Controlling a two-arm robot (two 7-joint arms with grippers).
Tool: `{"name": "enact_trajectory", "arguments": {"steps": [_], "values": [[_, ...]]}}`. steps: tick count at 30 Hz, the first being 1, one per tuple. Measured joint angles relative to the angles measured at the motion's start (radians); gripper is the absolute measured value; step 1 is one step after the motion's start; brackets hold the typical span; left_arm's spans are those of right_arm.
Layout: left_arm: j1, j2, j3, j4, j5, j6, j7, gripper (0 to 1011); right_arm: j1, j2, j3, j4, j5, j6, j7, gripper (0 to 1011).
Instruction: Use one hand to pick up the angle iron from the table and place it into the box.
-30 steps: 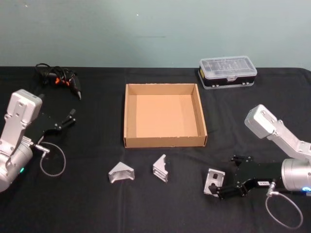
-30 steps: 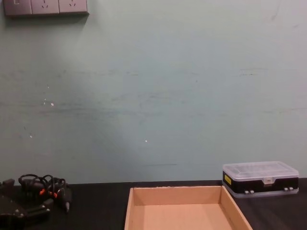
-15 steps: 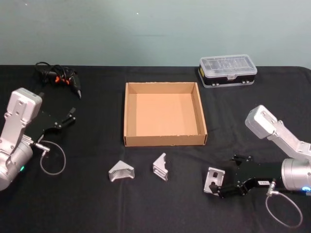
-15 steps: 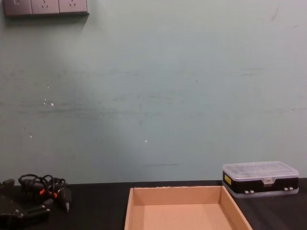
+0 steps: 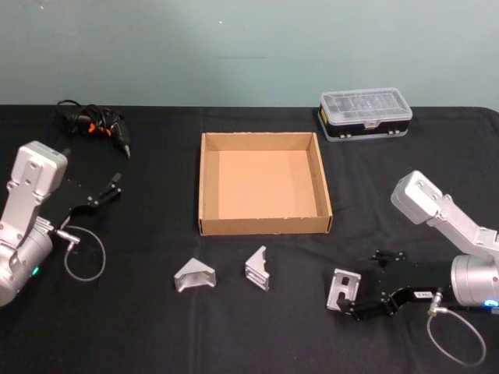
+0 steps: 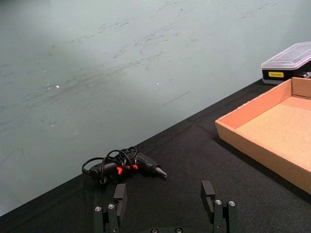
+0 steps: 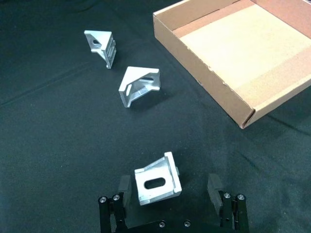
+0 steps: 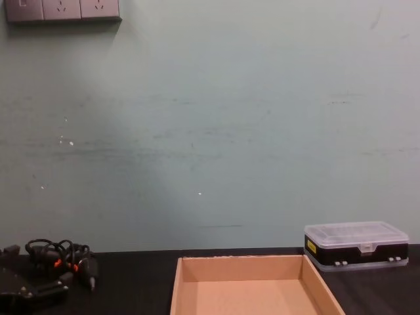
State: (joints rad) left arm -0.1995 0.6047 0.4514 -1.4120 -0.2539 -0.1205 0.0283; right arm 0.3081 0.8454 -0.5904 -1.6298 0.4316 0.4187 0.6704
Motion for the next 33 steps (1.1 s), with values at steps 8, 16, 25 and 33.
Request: {"name": "enact_trajectory", "arguments": {"steps": [8,16,25,33], "values": [[0.0,0.0,0.0,0.0,0.0,0.0,0.0,1000,-0.004,-0.01,0.002,0.007,-0.002,-0.006,-0.007,1002],[0.0,0.0,0.0,0.0,0.0,0.0,0.0,1000,-0.009,-0.018,0.006,0.017,0.001,-0.012,-0.009,1002],[0.0,0.0,0.0,0.0,0.0,0.0,0.0,1000,-0.014,-0.021,0.01,0.017,-0.005,-0.031,-0.018,995],[0.0,0.0,0.0,0.0,0.0,0.0,0.0,1000,-0.019,-0.028,0.018,0.013,-0.015,-0.034,-0.032,811]]}}
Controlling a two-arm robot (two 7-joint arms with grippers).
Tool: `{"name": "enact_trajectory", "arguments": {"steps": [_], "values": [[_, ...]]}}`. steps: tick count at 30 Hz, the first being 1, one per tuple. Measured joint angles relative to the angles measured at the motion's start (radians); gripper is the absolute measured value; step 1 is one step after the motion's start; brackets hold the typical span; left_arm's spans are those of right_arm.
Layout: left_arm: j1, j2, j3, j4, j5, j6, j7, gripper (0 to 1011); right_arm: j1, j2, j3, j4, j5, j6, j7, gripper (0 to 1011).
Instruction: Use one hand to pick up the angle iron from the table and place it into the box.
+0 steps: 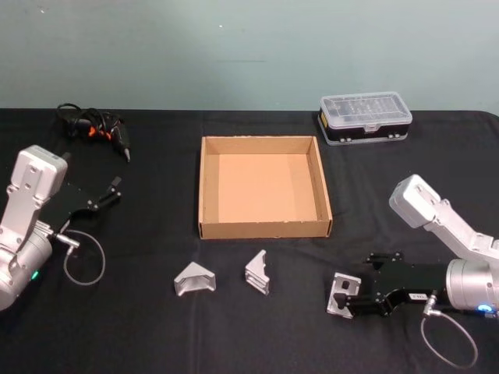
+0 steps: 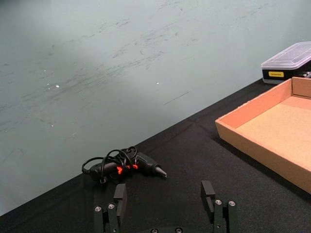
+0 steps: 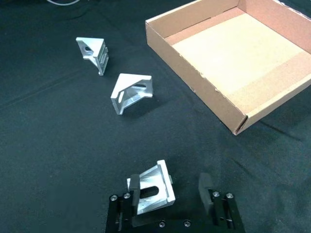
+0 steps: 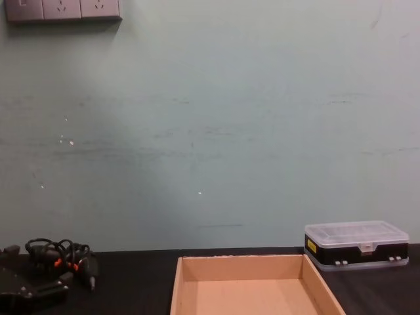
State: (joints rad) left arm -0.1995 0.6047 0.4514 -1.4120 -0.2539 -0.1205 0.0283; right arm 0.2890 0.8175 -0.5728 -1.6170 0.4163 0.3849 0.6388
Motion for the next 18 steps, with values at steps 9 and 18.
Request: {"name": "enact_trajectory", "arguments": {"steps": [9,18], "values": [[0.0,0.0,0.0,0.0,0.0,0.0,0.0,1000,-0.031,-0.004,0.047,-0.053,0.006,-0.016,-0.053,125],[0.0,0.0,0.0,0.0,0.0,0.0,0.0,1000,-0.065,-0.06,0.109,-0.116,-0.001,-0.062,-0.149,125]]}}
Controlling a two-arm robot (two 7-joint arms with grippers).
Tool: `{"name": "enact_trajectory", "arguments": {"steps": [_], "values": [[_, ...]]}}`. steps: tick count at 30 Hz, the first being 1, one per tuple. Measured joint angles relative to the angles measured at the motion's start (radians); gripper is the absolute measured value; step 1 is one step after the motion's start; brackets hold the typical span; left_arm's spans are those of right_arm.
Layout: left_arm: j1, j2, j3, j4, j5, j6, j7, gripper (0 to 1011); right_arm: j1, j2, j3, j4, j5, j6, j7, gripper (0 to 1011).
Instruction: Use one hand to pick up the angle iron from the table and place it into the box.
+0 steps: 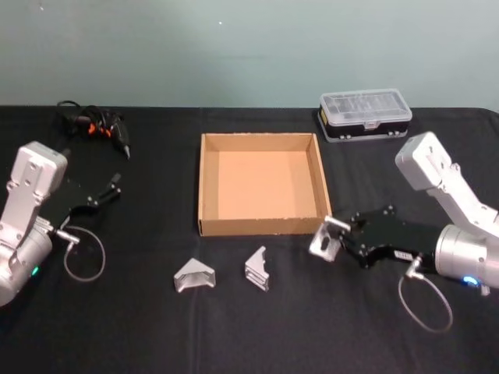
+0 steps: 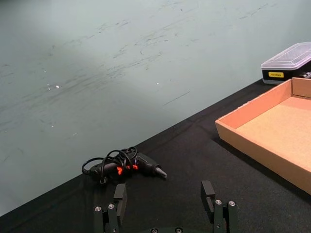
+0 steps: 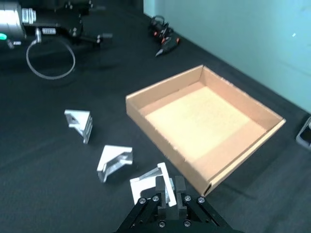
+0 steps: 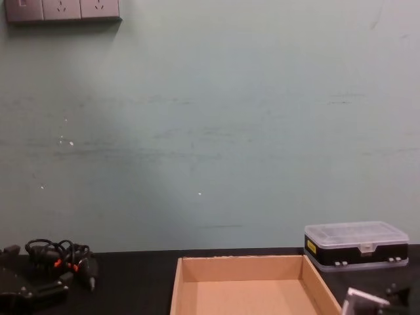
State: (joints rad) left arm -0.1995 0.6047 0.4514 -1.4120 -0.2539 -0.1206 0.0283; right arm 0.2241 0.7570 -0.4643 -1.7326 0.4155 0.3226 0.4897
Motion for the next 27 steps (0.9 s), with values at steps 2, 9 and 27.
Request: {"name": "enact_trajectory", "arguments": {"steps": [2,9,27], "values": [[0.0,0.0,0.0,0.0,0.0,0.0,0.0,1000,0.0,-0.007,0.005,-0.001,-0.004,-0.003,-0.004,125],[0.0,0.0,0.0,0.0,0.0,0.0,0.0,1000,0.02,-0.052,0.023,0.015,-0.029,-0.005,-0.03,125],[0.0,0.0,0.0,0.0,0.0,0.0,0.0,1000,0.161,-0.223,-0.007,0.209,-0.121,0.004,-0.057,125]]}}
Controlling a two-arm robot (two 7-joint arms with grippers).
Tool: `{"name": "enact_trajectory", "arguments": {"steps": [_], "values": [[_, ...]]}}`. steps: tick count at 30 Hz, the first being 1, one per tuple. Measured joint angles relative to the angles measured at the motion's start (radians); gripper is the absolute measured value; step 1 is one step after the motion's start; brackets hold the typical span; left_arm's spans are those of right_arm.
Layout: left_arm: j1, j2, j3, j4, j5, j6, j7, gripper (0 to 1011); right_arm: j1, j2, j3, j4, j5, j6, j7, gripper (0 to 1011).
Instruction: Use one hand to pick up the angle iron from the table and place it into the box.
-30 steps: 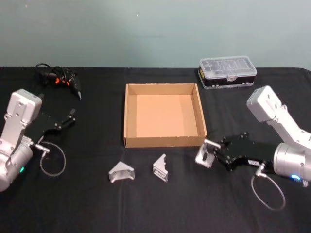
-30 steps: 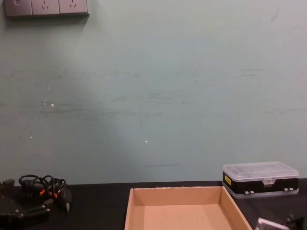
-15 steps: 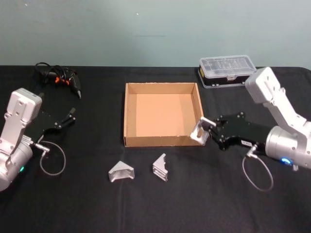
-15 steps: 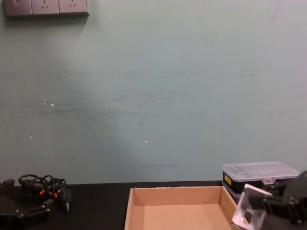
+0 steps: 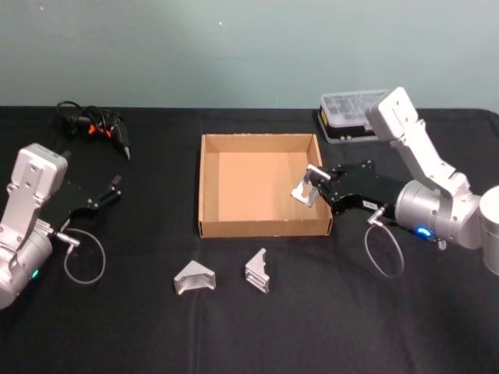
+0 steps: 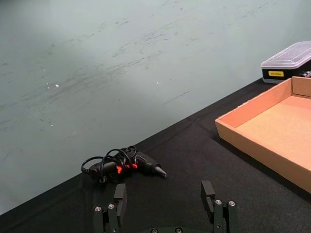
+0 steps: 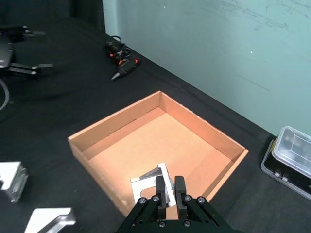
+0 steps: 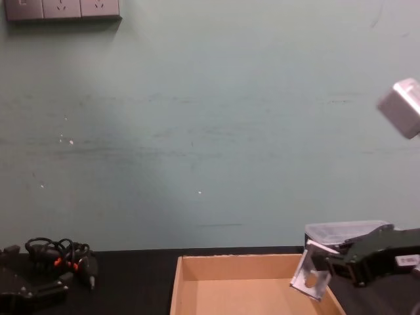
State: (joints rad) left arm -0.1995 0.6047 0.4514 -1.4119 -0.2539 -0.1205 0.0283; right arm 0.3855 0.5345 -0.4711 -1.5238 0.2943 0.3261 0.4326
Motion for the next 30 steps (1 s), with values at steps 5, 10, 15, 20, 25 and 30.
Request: {"name": "enact_trajectory", "arguments": {"steps": [5,10,15,20,25,30], "values": [[0.0,0.0,0.0,0.0,0.0,0.0,0.0,1000,0.052,-0.053,-0.014,0.089,-0.03,0.0,0.001,125],[0.0,0.0,0.0,0.0,0.0,0.0,0.0,1000,0.089,-0.091,-0.024,0.161,-0.054,-0.002,0.002,125],[0.0,0.0,0.0,0.0,0.0,0.0,0.0,1000,0.124,-0.13,-0.028,0.237,-0.074,-0.004,0.006,124],[0.0,0.0,0.0,0.0,0.0,0.0,0.0,1000,0.151,-0.157,-0.034,0.291,-0.096,-0.005,0.015,124],[0.0,0.0,0.0,0.0,0.0,0.0,0.0,1000,0.174,-0.175,-0.042,0.335,-0.117,-0.006,0.024,125],[0.0,0.0,0.0,0.0,0.0,0.0,0.0,1000,0.195,-0.192,-0.05,0.373,-0.138,-0.009,0.037,125]]}}
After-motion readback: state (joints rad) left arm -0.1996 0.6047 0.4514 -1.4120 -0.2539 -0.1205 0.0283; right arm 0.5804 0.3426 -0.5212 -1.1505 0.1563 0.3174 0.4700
